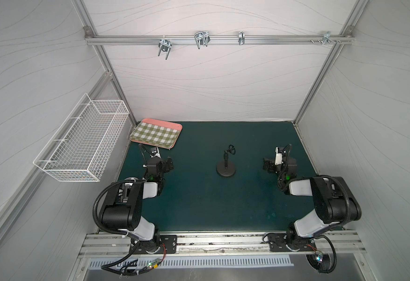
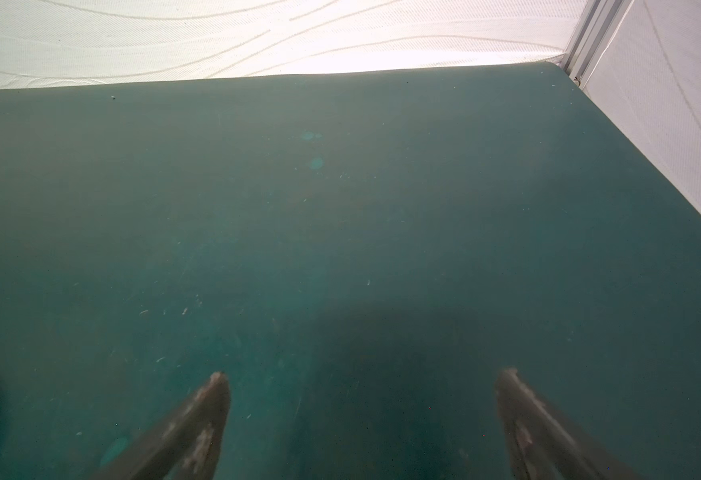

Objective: Assemble a microphone stand
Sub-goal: Reset both arms

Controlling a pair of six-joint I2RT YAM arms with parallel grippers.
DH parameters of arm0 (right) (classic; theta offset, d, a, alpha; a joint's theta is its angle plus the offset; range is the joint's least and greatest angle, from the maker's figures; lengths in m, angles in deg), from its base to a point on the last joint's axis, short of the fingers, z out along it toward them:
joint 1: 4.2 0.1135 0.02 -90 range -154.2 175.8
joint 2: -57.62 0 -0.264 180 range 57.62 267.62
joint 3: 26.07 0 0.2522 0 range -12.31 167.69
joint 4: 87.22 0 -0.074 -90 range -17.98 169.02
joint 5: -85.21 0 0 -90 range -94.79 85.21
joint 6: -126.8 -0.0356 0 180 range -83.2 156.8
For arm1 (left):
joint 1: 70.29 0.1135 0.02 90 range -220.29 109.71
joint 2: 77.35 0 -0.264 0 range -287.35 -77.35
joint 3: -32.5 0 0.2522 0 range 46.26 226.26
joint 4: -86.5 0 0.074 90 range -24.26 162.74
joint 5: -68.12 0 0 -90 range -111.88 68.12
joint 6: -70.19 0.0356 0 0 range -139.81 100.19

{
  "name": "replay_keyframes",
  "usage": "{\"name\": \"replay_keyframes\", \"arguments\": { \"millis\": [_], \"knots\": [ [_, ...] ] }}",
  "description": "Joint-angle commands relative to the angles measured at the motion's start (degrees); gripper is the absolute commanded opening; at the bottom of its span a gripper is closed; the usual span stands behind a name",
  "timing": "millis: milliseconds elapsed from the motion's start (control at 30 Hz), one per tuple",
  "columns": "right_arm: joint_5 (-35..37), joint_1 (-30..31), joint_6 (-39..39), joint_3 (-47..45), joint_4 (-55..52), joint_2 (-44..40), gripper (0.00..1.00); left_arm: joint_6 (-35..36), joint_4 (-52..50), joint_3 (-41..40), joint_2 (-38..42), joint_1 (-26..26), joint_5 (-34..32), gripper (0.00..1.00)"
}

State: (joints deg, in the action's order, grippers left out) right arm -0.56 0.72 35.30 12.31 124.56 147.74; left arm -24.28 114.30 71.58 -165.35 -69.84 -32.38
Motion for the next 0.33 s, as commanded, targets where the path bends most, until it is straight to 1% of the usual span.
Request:
{"name": "replay_keyframes", "arguments": {
  "millis": [0, 300],
  "knots": [
    [0.56, 0.43, 1.32, 0.42, 1.31, 0.09, 0.99, 1.39, 3.35, -0.1, -0.17, 0.42, 0.53, 1.0],
    [0.57, 0.42, 1.37, 0.51, 1.22, 0.21, 0.99, 1.32, 1.87, 1.31, -1.34, 0.47, 0.93, 1.0]
  ]
}}
